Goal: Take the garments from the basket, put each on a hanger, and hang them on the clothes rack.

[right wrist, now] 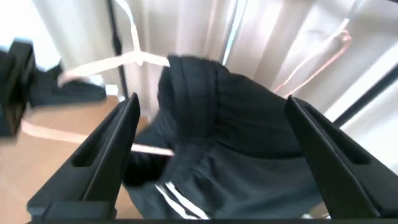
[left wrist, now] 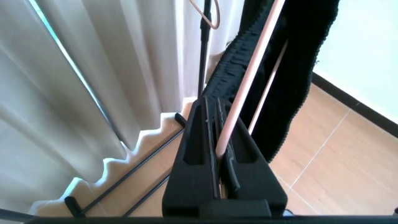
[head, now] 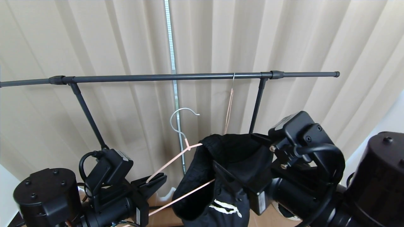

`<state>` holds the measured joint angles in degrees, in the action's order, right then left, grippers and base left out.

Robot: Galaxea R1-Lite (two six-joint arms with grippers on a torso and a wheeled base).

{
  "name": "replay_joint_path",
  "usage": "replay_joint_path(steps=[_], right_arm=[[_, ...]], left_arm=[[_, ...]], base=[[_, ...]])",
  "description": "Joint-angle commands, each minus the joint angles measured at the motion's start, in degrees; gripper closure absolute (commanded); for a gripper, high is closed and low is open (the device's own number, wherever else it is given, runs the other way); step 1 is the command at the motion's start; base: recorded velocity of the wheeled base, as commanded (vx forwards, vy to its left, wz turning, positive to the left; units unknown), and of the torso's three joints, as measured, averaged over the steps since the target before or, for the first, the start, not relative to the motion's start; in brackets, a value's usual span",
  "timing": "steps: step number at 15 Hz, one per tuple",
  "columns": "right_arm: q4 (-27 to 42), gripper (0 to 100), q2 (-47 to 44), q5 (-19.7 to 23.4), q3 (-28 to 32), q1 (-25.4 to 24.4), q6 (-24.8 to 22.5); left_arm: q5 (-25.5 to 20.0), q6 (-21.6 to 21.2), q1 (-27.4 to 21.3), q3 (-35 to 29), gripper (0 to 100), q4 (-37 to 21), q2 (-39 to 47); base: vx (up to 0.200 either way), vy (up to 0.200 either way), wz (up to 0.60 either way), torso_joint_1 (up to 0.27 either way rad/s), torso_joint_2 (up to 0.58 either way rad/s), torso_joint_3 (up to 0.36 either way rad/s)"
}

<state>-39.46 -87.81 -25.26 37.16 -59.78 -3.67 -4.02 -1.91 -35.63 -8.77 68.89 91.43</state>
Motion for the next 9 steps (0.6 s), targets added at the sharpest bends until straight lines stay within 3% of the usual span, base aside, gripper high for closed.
replay_joint_path(steps=[1,2,3,5,6,8,9], right_arm=[[11.25,0,9.23,11.55,1.34,7.93,-3.10],[17.93,0,10.55,16.73,4.06,10.48,-4.42],[32.96,0,11.96,27.02,11.89,16.19,-8.81],[52.64,0,10.11,42.57,24.81,25.86,-19.36],[60.64,0,7.13,47.23,30.87,29.72,-24.72],[71.28,0,1.76,51.45,38.78,33.94,-34.30],[79.28,0,-3.07,55.41,44.05,36.49,-41.95]], left_arm=[[-0.02,-0.11,-0.23,0.50,100,0.02,-0.20],[-0.02,-0.20,-0.23,0.59,100,0.02,-0.29],[-0.20,-0.20,-0.31,0.85,100,0.02,-0.37],[-0.20,-1.69,-1.46,1.73,100,0.02,-0.55],[-0.20,-3.01,-1.63,2.52,100,0.11,-0.81],[-1.25,-3.97,-2.07,3.14,100,0.02,-1.17],[-2.39,-4.41,-2.51,3.40,100,0.02,-1.96]], base=[[0.000,0.000,0.00,0.000,0.00,0.000],[0.000,0.000,0.00,0.000,0.00,0.000],[0.000,0.000,0.00,0.000,0.00,0.000],[0.000,0.000,0.00,0.000,0.00,0.000],[0.000,0.000,0.00,0.000,0.00,0.000],[0.000,0.000,0.00,0.000,0.00,0.000],[0.000,0.000,0.00,0.000,0.00,0.000]])
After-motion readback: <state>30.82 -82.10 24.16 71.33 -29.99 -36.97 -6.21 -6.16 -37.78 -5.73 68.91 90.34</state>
